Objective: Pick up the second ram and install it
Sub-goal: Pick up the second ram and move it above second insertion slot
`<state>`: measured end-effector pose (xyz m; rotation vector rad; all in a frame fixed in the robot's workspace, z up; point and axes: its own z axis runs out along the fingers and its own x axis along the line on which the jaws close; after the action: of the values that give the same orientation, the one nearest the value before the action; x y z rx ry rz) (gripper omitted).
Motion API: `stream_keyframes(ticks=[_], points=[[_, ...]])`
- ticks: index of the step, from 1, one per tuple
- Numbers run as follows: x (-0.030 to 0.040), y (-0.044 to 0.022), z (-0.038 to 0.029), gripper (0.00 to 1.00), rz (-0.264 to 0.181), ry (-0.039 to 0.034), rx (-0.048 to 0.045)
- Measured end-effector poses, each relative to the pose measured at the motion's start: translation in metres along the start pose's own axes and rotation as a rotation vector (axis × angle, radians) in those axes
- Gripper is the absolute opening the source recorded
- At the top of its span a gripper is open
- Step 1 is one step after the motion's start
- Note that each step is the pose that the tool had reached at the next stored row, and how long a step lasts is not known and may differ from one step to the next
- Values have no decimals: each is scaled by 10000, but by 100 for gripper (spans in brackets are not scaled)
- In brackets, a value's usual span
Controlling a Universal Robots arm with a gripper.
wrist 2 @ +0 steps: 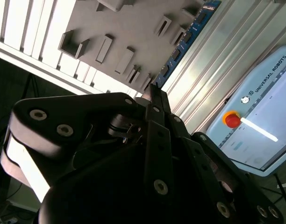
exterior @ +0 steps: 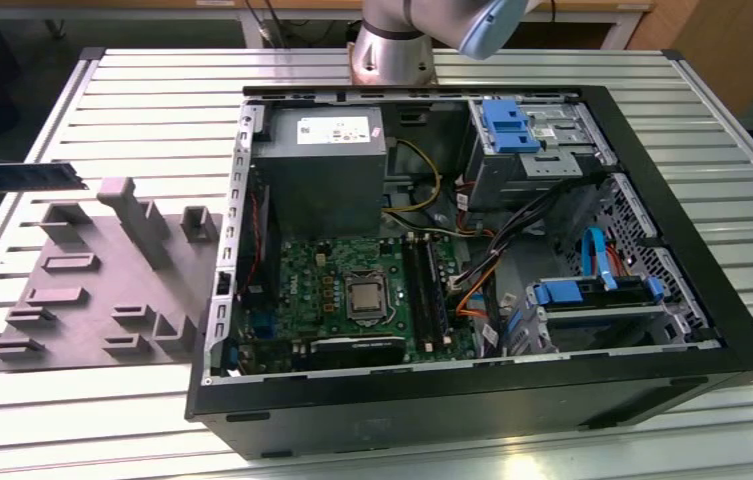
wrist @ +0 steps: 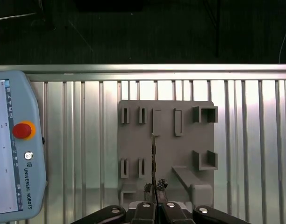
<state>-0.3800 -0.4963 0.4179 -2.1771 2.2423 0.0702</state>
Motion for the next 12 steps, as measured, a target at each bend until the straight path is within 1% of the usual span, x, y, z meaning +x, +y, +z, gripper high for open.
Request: stream_keyframes(ticks=[12], points=[[-3, -93, -2, 11, 0, 0, 0]])
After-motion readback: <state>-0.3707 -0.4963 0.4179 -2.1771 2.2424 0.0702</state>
